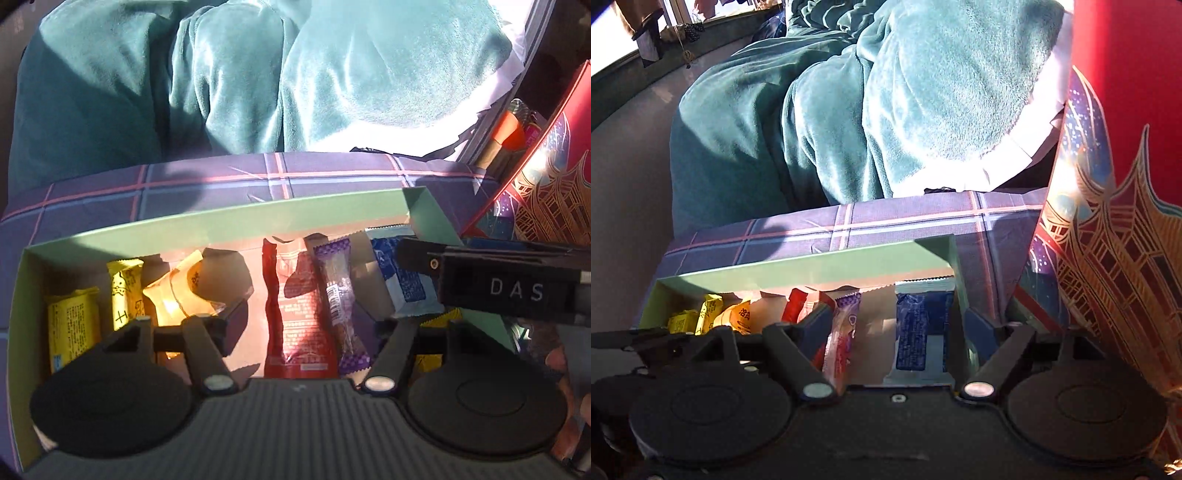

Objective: Organize snacks
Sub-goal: 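Carry the red bag and blue packet into the green box and release them, then withdraw both tools from the box toward the loose snack pile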

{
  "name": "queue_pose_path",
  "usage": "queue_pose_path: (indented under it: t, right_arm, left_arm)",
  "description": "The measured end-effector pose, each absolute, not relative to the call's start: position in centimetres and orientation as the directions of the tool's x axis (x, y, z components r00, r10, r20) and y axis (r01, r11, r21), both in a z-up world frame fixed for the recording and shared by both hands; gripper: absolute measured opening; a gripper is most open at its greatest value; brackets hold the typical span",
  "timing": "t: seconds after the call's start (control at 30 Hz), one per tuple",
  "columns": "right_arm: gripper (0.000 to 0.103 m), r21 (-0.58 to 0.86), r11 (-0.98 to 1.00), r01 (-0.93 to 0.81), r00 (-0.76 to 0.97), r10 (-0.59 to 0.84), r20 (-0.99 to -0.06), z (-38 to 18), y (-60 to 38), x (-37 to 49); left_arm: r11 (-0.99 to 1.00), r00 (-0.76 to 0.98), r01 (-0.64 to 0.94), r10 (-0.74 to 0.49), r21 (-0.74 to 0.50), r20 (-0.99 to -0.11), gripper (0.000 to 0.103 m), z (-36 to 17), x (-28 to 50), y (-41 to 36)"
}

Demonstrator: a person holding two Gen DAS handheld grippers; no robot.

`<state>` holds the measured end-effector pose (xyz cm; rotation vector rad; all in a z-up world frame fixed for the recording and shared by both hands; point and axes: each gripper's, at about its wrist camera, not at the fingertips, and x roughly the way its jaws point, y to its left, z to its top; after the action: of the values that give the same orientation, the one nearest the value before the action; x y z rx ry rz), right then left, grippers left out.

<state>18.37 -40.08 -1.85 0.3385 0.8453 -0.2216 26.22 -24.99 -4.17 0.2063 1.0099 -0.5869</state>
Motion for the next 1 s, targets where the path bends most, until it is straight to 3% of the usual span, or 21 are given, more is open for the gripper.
queue_pose_path:
  t: [0.03,0.27,0.63,1.0]
  right_arm:
    - [0.103,0.190,0.927,0.322,0.656,-0.074,-0.751,-1.6,-39.8,18.2]
    - [0.103,0.191,0.928,0.320,0.677,-0.083,-0.731,0.7,-38.9,15.8]
    - [0.103,0.242,0.918,0.315,0.685,-0.043,-0.727,3.1,-36.6,9.0]
    - [0.103,0.282,0.897,0.341,0.655,-0.011,-0.756,1.5,-34.9,0.9]
  left_arm:
    - [0.830,0.416,0.552,-0.360,-0.082,-0.835,0.084,-3.9,25.8,-24.9]
    - [0.841,0.440,0.537,-0.347,-0.067,-0.829,0.100,-1.9,24.5,-23.1]
    - [0.846,0.443,0.526,-0.362,-0.089,-0.820,0.103,0.8,18.9,-18.8]
    - [0.842,0.415,0.533,-0.349,-0.087,-0.840,0.103,-0.7,11.9,-14.1]
